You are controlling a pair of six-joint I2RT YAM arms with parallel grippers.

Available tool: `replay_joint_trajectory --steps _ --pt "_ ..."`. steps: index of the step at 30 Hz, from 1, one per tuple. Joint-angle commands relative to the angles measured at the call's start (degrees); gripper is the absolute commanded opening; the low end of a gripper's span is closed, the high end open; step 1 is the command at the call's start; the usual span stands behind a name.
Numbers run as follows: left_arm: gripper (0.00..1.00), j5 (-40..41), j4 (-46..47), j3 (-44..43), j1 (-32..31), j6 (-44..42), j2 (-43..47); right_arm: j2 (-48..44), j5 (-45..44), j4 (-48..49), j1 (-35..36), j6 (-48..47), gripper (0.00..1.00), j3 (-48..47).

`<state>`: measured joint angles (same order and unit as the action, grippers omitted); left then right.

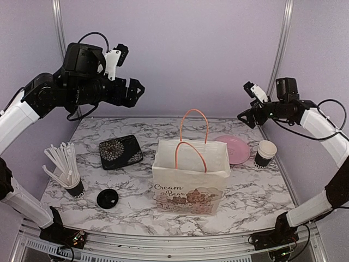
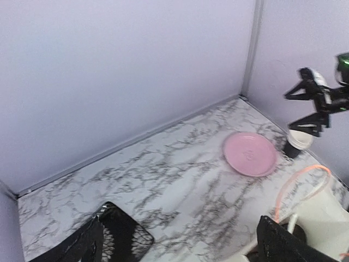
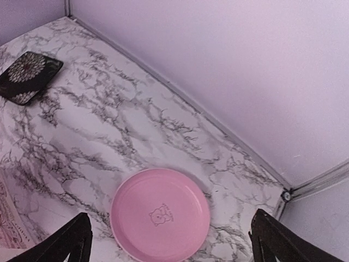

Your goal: Pack the takeout coffee

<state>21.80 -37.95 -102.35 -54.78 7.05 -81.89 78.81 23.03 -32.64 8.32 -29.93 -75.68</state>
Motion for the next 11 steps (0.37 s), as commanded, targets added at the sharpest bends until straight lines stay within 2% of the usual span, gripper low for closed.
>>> replay_joint_trajectory --steps 1,6,11 --pt "0.99 11.19 4.72 5.18 7.7 -2.73 2.18 -3.61 -6.42 3.19 -1.81 6.46 0.99 -4.54" --pt "0.99 17.46 14.67 13.1 12.94 0.85 4.02 -10.47 -13.18 10.1 -1.77 13.5 0.99 -3.52" --pt "0.99 19.17 16.8 14.8 13.96 -0.52 3.58 -18.29 -16.87 18.64 -1.74 15.7 0.99 2.36"
